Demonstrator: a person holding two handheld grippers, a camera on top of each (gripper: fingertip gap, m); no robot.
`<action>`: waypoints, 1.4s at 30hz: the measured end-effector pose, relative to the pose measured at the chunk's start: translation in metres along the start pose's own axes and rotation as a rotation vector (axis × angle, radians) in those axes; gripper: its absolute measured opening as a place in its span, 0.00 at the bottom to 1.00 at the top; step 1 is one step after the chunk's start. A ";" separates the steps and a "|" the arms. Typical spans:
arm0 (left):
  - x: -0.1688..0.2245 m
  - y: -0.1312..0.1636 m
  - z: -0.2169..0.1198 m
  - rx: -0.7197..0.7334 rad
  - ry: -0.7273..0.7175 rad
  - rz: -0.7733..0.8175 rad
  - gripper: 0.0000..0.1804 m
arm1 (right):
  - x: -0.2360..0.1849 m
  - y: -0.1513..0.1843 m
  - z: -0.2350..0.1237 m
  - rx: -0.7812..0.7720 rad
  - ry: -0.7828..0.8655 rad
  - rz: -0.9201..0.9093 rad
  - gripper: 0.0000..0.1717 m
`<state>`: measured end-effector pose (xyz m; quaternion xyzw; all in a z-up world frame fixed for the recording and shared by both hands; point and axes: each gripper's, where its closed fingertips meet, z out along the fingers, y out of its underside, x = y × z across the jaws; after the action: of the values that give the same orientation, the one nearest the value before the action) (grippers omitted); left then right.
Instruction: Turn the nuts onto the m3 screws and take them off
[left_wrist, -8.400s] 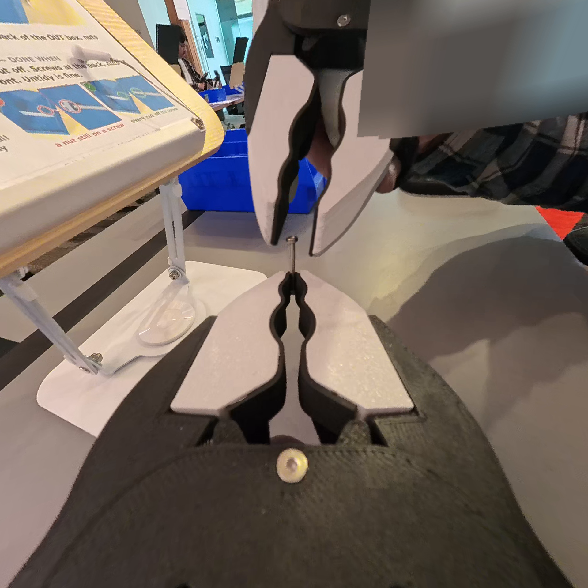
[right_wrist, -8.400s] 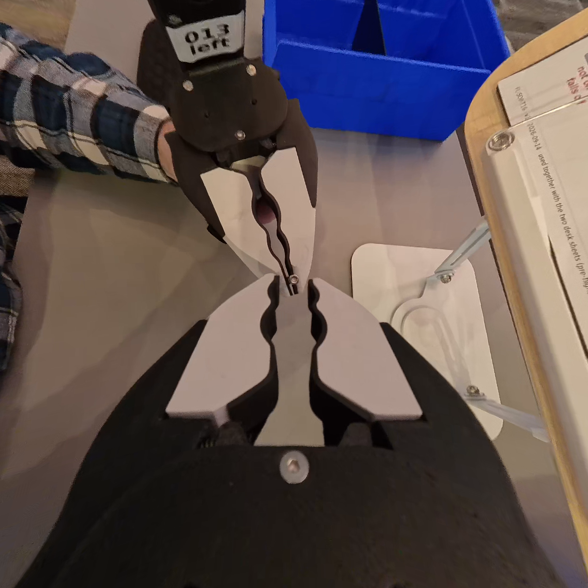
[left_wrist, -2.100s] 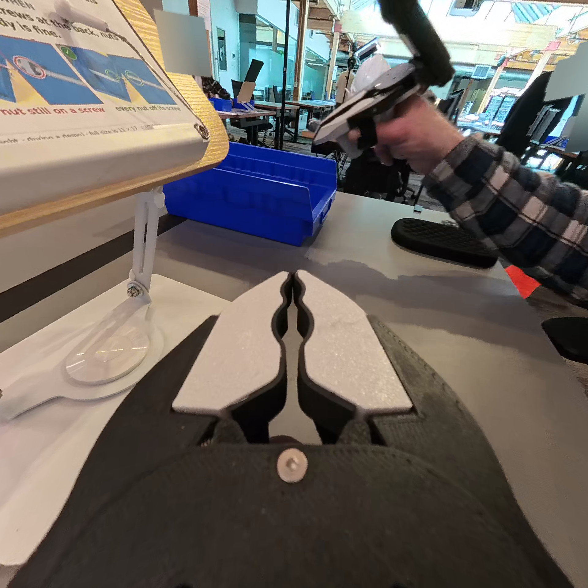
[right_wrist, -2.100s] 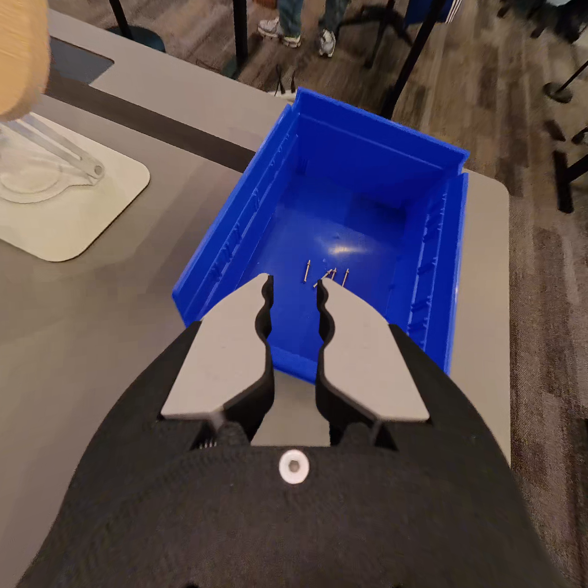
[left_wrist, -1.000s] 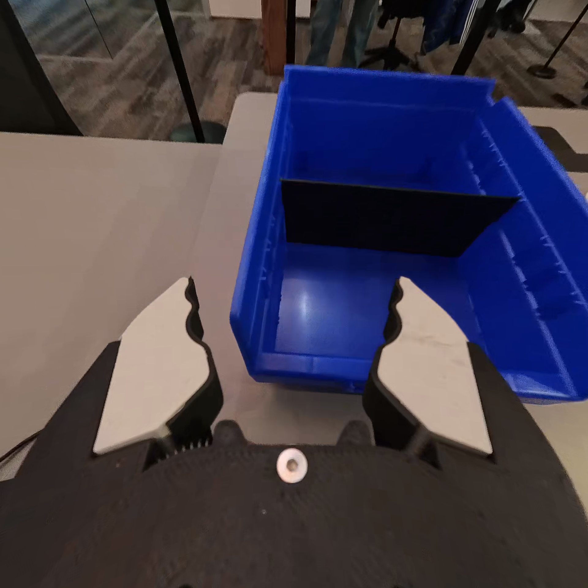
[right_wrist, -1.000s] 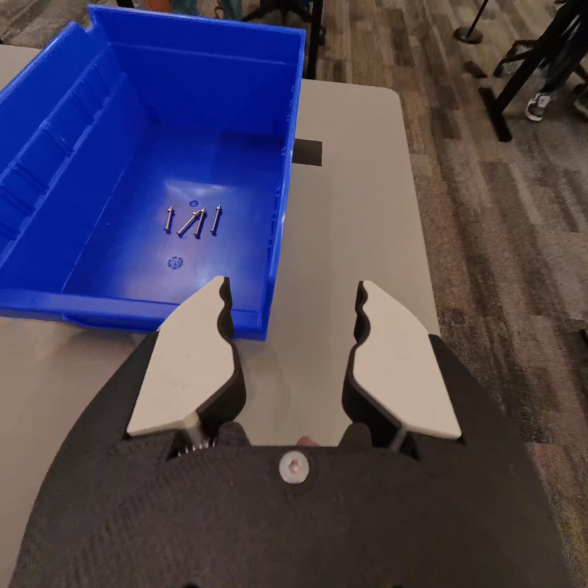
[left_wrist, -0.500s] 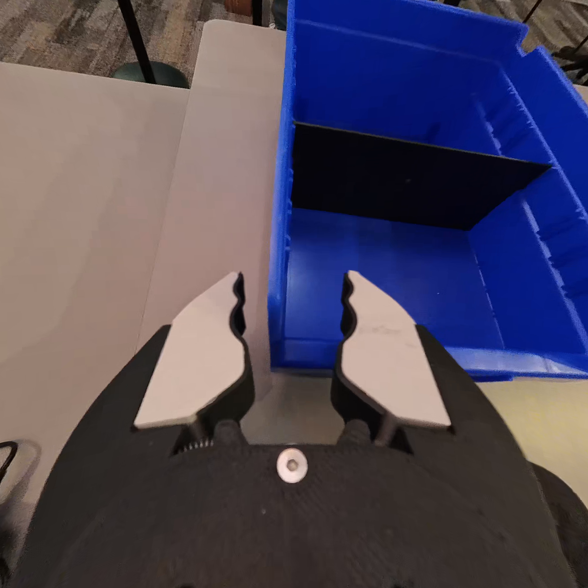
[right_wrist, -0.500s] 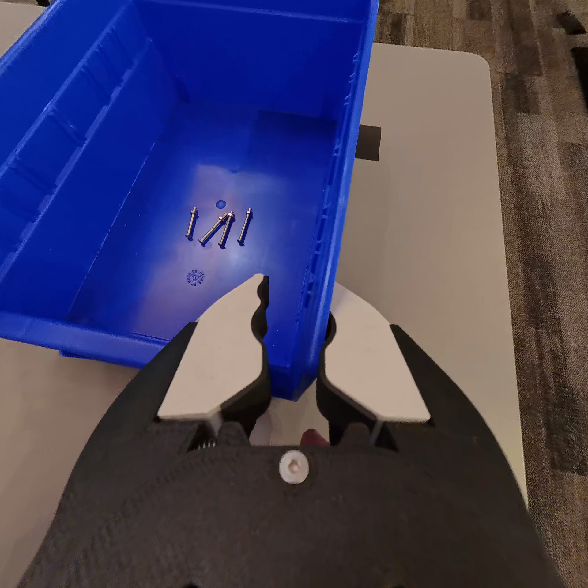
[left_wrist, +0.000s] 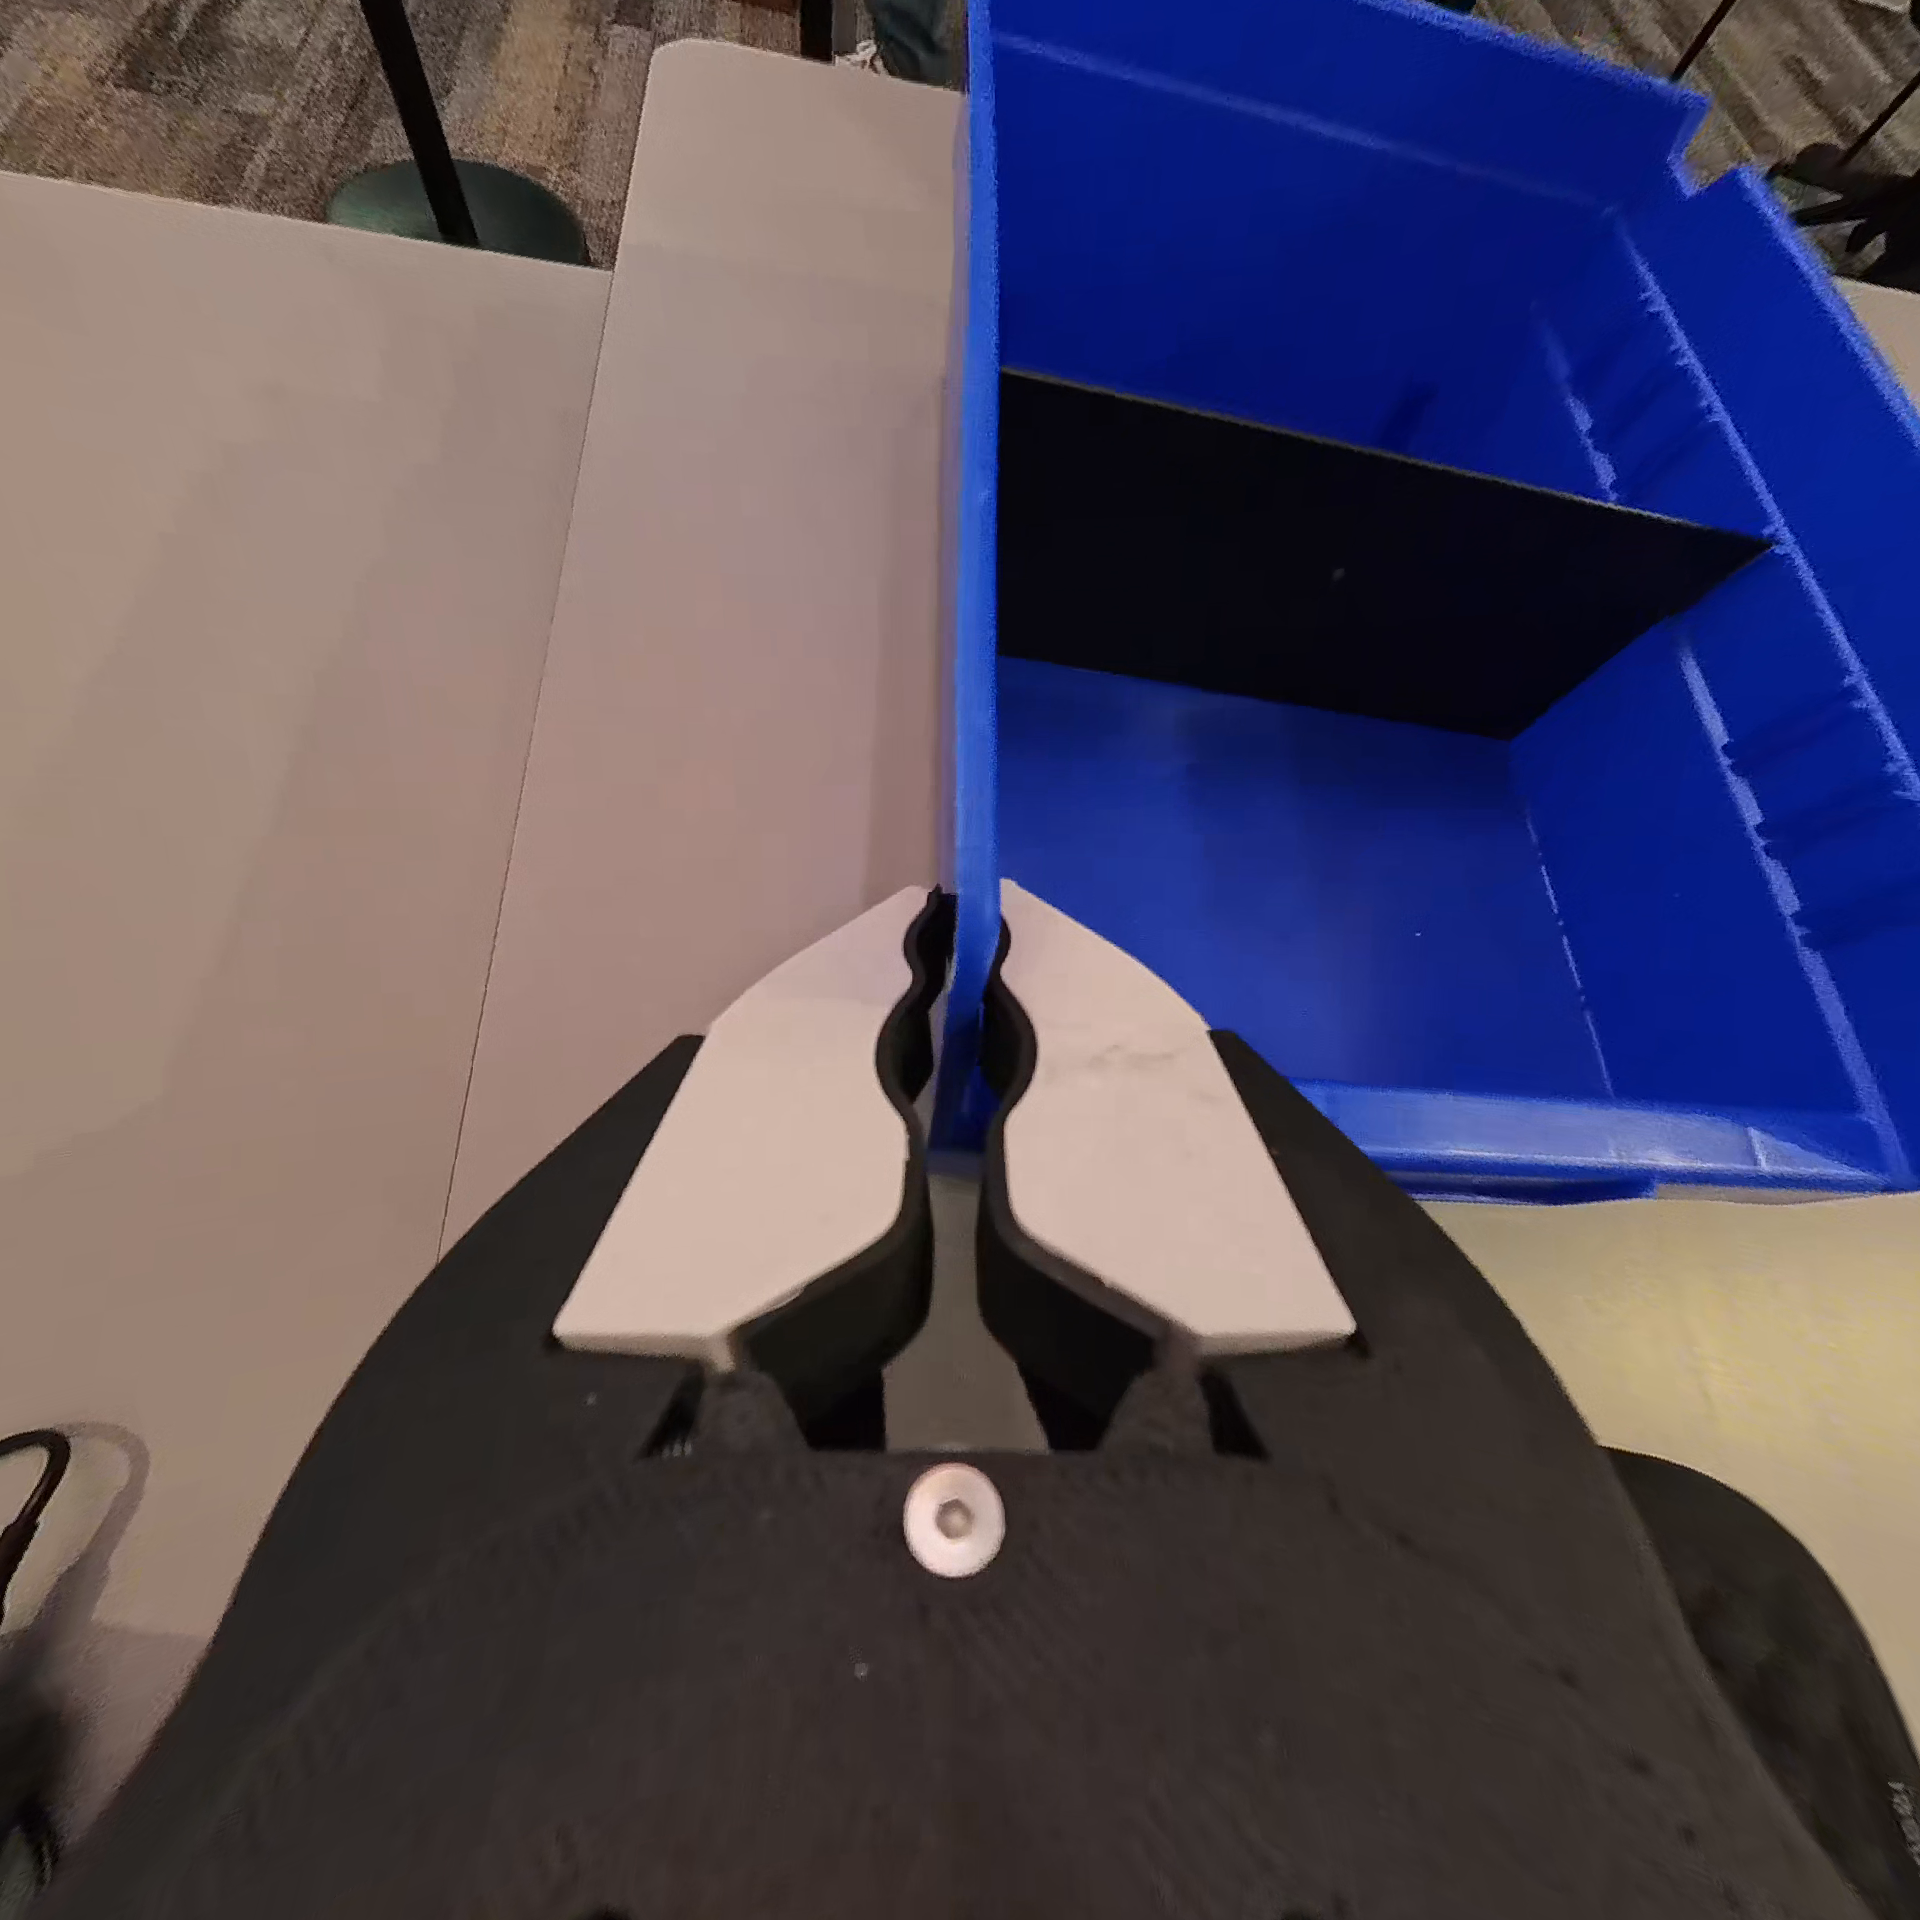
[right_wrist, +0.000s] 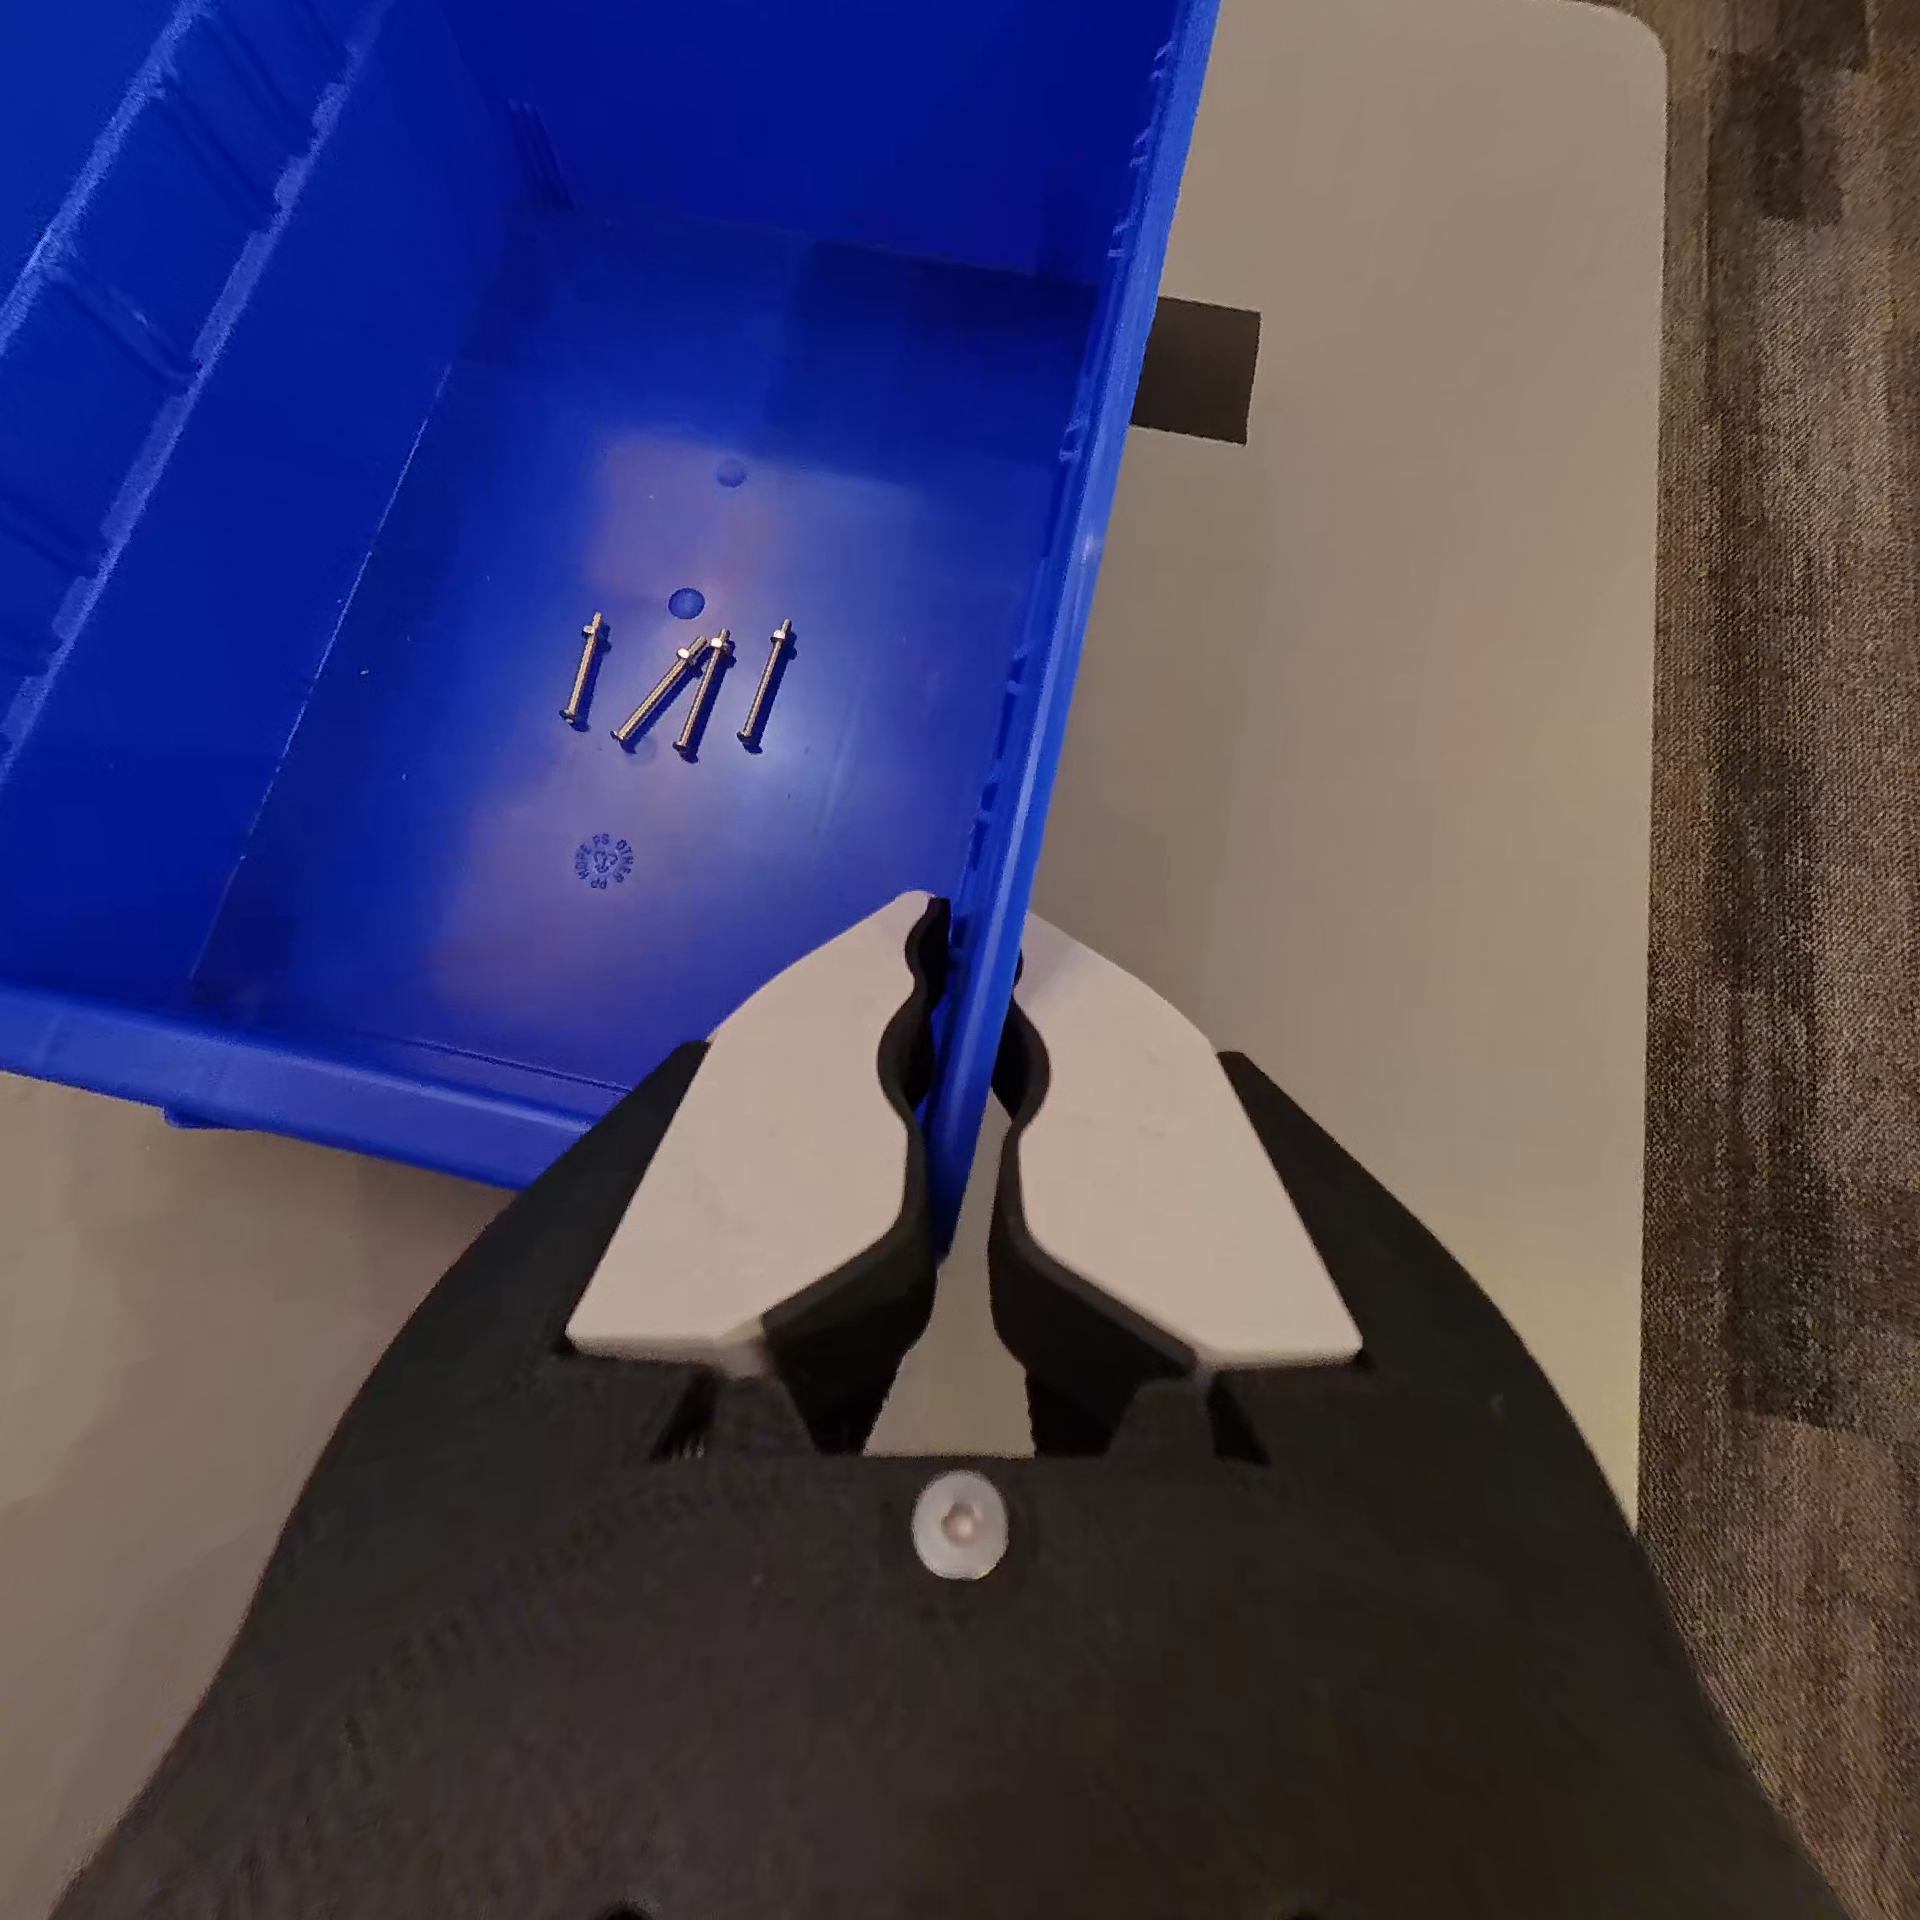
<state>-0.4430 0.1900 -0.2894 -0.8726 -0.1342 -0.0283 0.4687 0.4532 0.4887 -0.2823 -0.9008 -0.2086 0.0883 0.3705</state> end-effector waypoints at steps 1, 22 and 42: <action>0.001 -0.001 -0.001 0.000 0.002 -0.005 0.02 | -0.002 0.001 -0.001 -0.010 -0.005 -0.002 0.04; 0.002 -0.020 -0.053 0.103 -0.015 0.002 0.04 | -0.029 0.040 -0.039 -0.122 -0.076 -0.048 0.04; 0.015 -0.034 -0.088 0.195 -0.035 0.017 0.05 | -0.086 0.074 -0.093 -0.187 -0.157 -0.163 0.04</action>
<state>-0.4306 0.1383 -0.2104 -0.8243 -0.1371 0.0041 0.5492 0.4279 0.3452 -0.2677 -0.9017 -0.3169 0.1084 0.2734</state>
